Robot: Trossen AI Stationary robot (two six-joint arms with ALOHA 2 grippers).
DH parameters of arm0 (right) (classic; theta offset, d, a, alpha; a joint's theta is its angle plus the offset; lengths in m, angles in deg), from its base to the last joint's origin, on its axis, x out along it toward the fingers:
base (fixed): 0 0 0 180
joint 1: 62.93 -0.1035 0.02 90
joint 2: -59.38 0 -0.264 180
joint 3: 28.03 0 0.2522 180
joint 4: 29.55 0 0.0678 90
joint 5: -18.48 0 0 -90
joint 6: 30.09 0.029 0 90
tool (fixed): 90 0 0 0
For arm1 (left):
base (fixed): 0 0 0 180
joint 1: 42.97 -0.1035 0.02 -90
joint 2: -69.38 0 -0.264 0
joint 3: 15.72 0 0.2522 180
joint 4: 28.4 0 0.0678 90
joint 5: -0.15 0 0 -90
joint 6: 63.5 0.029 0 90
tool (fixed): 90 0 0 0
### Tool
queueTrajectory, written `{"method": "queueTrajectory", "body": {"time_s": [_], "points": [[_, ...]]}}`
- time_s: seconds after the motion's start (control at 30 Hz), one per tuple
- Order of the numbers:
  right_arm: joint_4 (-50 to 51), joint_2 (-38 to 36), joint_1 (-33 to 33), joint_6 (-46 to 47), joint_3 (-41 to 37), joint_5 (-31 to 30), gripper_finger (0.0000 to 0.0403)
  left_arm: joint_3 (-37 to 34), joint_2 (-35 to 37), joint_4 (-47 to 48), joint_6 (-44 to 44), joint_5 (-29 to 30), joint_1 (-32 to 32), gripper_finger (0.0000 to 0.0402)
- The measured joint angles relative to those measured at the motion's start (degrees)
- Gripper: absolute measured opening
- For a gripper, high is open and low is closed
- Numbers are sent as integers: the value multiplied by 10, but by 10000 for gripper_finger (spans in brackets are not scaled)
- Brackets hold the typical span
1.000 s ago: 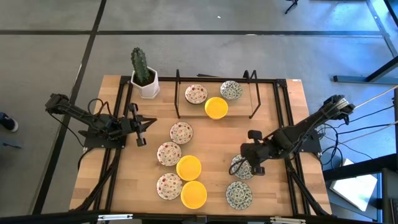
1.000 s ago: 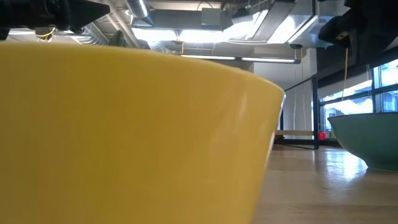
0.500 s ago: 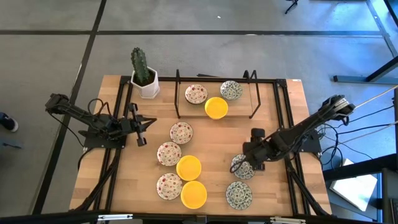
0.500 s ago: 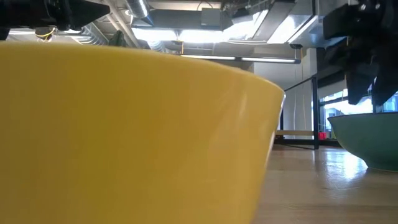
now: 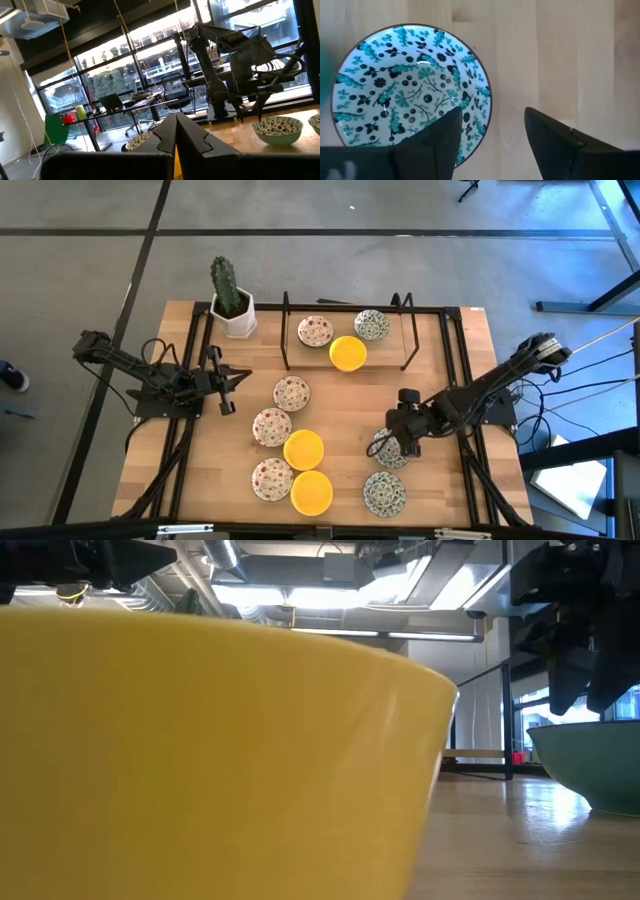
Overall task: Pick & Place Mini bowls
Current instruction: Stack the blue patterned bowl on the blue patterned bowl on the shelf
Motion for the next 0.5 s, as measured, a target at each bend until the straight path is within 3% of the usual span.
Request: {"method": "queueTrajectory", "body": {"time_s": [0.5], "points": [[-1, 45, 3, -10, 0, 5, 229, 0, 0, 3, 4, 5, 0, 8]]}}
